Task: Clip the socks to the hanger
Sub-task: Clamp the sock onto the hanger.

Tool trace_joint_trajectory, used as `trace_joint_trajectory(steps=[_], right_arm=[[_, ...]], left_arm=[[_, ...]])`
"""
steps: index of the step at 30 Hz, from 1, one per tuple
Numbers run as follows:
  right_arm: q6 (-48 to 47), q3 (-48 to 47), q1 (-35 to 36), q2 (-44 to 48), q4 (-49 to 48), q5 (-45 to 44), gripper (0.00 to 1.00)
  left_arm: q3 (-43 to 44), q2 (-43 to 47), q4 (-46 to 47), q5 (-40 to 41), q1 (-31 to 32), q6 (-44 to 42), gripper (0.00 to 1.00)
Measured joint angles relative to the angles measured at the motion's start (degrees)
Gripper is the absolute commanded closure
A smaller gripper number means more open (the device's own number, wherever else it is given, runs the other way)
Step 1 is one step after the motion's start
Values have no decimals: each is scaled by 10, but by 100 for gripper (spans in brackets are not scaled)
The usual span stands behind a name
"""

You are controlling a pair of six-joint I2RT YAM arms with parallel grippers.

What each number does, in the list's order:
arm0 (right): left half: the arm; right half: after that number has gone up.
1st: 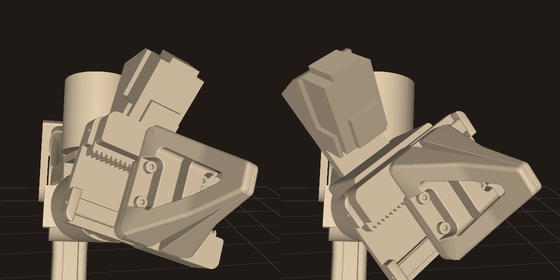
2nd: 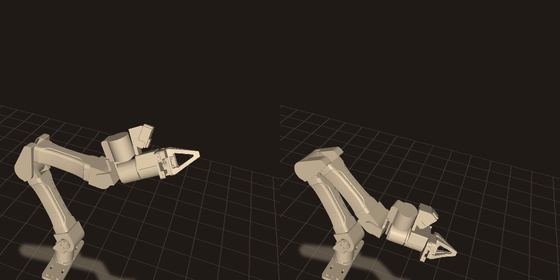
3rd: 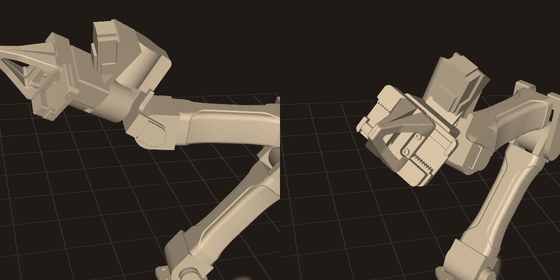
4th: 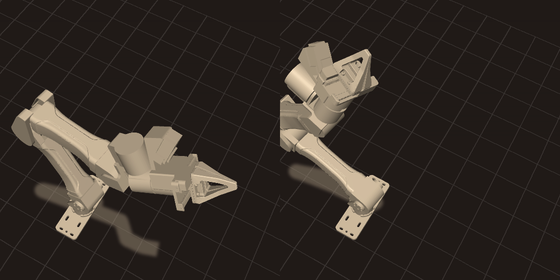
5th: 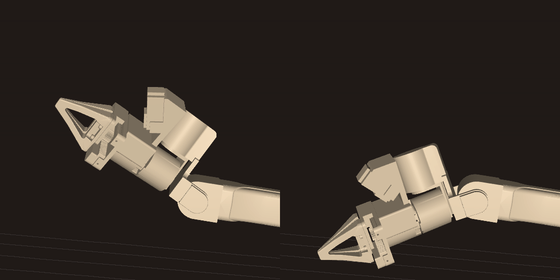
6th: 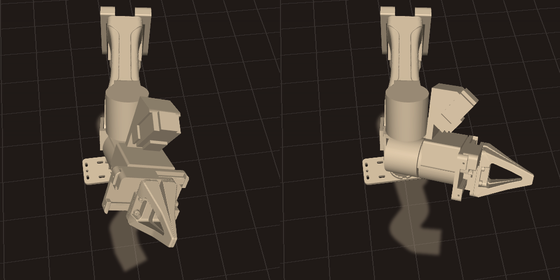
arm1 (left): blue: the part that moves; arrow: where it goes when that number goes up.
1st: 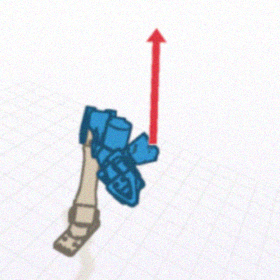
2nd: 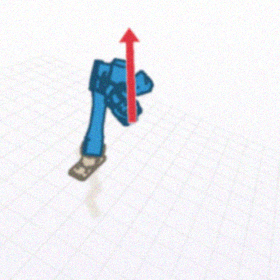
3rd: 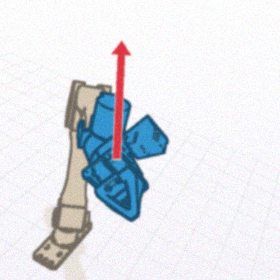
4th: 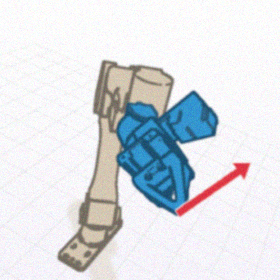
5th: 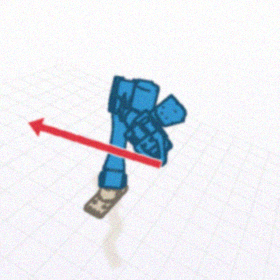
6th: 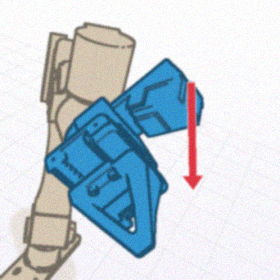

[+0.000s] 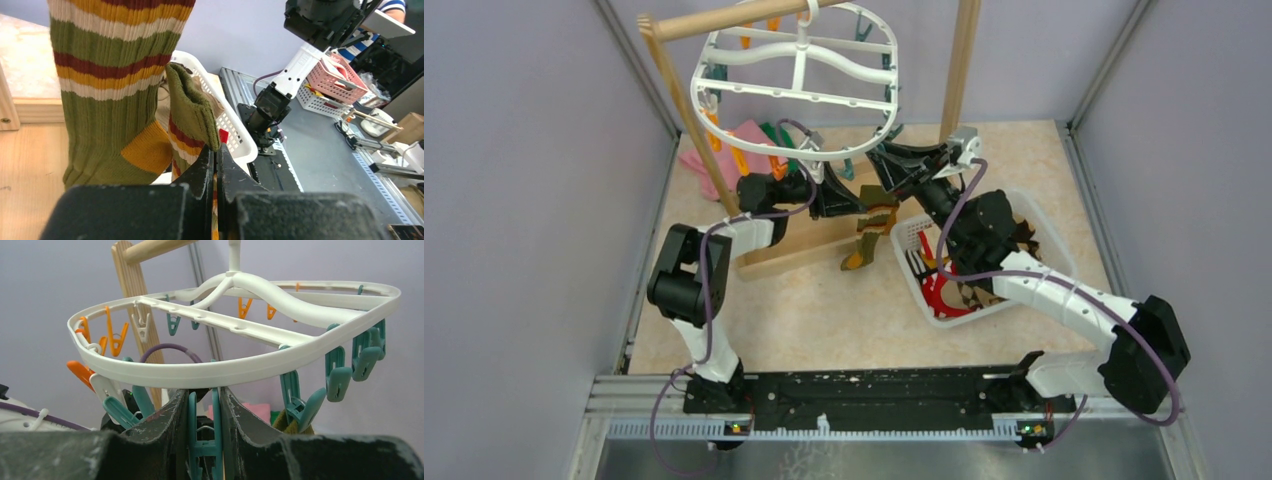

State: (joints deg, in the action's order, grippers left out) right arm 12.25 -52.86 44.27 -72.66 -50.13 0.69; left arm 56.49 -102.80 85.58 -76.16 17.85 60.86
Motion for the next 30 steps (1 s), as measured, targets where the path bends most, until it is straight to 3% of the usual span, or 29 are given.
trace_joint_trajectory(steps=[19,30], right_arm=[[164,7,-53,-1,-11,123,94],[212,4,-63,-26,-33,175,96]], left_arm=[[21,29,0,-12,21,88,100],[17,70,1,-12,33,105,100]])
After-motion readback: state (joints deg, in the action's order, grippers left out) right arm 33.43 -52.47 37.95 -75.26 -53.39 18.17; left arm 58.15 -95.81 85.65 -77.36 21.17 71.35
